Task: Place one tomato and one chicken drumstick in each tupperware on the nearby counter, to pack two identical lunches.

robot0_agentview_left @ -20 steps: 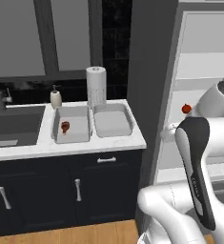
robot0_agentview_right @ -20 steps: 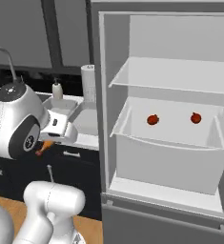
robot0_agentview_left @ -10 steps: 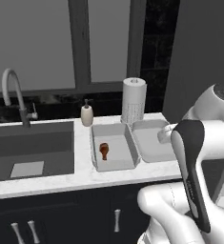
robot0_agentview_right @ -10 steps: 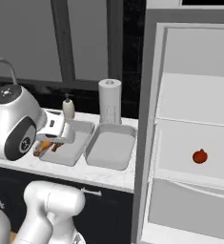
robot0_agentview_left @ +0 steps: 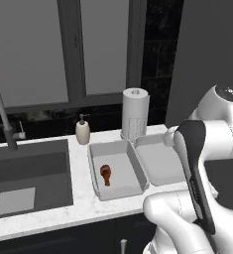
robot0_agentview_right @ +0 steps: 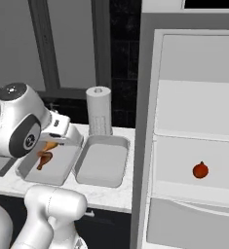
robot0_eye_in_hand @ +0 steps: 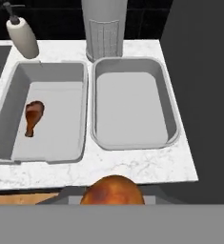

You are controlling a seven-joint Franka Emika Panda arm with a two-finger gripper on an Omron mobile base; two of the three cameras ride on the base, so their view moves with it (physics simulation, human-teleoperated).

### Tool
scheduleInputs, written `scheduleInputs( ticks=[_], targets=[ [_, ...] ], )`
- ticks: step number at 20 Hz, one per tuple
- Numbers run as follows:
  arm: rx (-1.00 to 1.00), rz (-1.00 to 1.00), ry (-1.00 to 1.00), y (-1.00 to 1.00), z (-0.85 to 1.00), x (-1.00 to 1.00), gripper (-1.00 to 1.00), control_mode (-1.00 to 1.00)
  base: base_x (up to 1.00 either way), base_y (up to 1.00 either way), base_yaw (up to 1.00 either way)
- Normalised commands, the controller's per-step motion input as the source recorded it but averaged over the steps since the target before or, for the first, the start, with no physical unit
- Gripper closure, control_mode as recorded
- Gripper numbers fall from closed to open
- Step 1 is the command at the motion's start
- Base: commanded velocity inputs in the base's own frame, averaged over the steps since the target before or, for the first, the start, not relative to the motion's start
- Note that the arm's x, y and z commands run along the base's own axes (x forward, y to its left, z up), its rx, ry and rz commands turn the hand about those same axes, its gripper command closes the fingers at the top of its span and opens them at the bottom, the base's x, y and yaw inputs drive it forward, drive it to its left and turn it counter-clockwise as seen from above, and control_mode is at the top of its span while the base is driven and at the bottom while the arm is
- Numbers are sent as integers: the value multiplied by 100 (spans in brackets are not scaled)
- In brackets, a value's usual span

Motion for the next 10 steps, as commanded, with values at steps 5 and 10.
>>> scheduleInputs(
  ticks=[5,10],
  targets=[
    [-9,-8,9,-13,-85,96,100,-100,0,0,0],
    [-2,5,9,-17,-87,90,100,-100,0,0,0]
  ],
)
